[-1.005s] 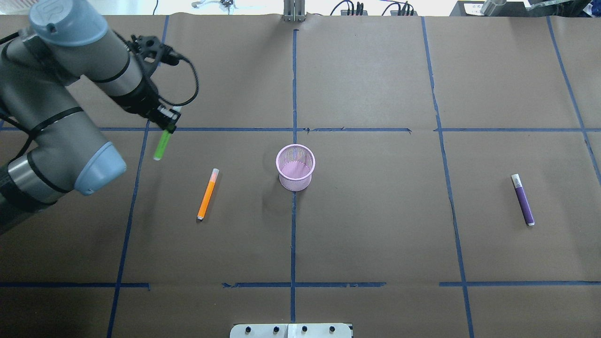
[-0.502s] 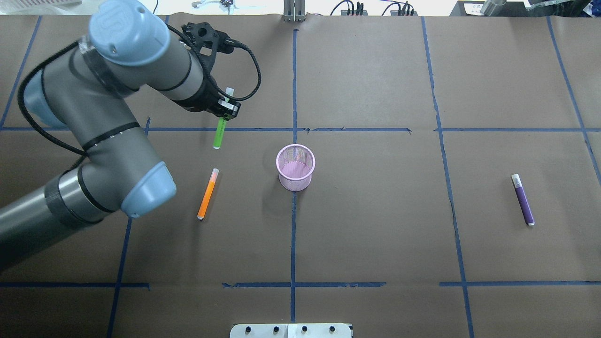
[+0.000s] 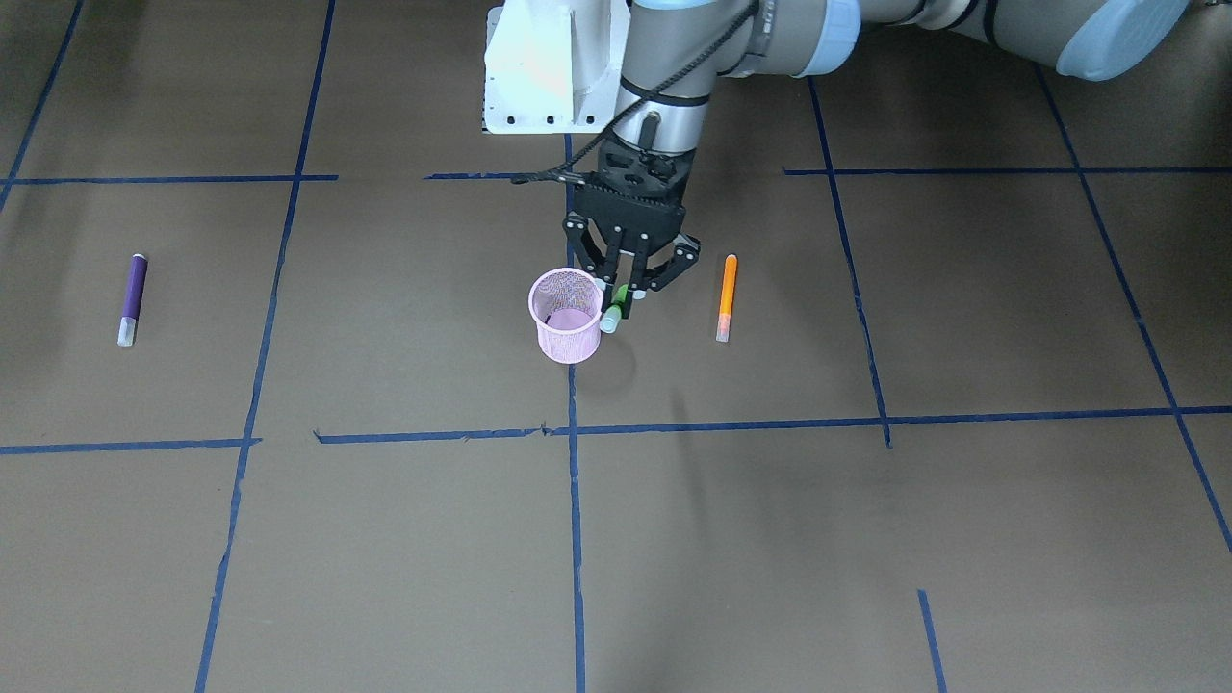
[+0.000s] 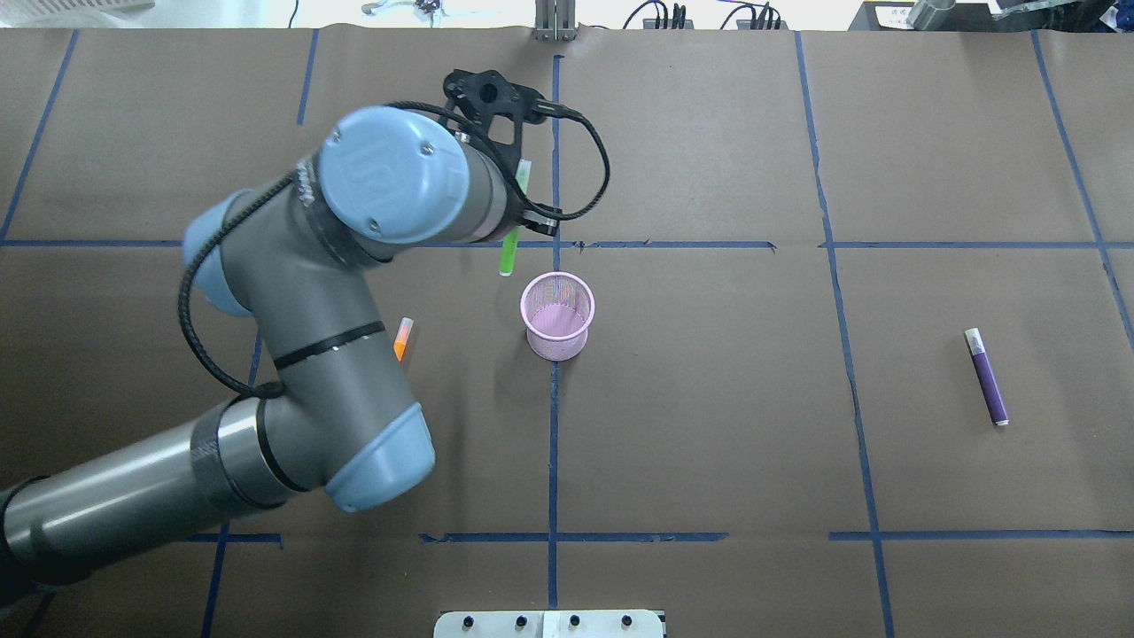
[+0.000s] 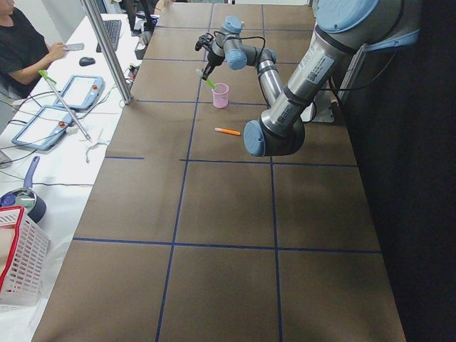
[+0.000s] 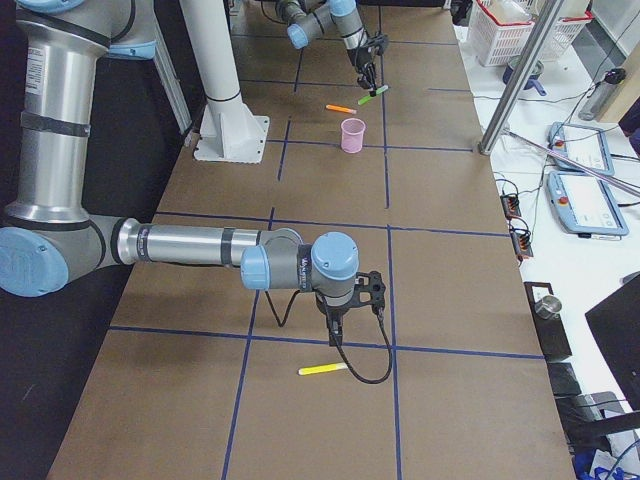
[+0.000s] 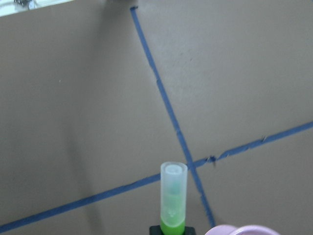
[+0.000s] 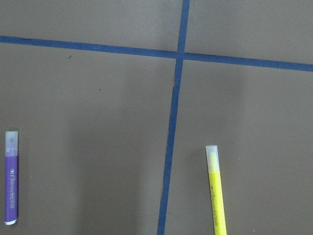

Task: Collect pens into pen holder
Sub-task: 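Lift the green marker with the left gripper and carry it over the pink cup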

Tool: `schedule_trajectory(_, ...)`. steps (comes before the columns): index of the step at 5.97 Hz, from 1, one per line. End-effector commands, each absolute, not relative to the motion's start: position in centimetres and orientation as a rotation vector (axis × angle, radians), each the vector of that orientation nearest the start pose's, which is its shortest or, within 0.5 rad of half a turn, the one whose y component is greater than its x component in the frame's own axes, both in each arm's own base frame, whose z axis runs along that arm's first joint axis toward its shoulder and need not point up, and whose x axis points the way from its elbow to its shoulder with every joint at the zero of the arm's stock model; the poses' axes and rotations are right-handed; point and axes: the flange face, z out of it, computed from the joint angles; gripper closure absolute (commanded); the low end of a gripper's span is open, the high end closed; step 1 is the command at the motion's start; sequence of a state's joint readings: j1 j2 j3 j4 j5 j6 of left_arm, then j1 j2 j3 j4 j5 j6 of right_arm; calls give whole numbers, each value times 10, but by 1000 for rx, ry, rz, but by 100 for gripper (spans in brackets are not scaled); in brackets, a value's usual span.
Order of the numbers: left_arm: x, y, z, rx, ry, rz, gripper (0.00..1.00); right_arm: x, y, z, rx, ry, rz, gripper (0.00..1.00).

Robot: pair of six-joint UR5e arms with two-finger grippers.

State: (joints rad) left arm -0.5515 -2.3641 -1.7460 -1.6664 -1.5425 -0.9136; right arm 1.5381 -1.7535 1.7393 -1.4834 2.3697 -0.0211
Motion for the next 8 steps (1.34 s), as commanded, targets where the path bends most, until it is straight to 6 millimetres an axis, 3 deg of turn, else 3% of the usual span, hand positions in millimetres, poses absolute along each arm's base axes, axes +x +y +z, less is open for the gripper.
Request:
schedule_trajectory(1,524,-434,87,724,863,74,98,48,-421,648,65,-799,-82,0)
schedule_trajectory(3,555,-407,107,791,831,69,92,48,-422,647,67,-799,-84,0)
schedule_trajectory(4,557,-407,110,791,825,74,70,48,-422,647,67,-799,-84,0)
schedule_trajectory(5,559,-406,108,769,847,29,27,48,-422,647,67,-799,-84,0)
schedule_trajectory(6,559,-405,106,750,873,-11,0,48,-422,647,67,-799,-84,0)
schedule_trajectory(7,553,-403,96,737,902,-37,0,48,-423,648,106,-801,-99,0)
schedule_trajectory(8,539,-419,95,746,895,-64,0,48,-423,653,130,-795,-101,0)
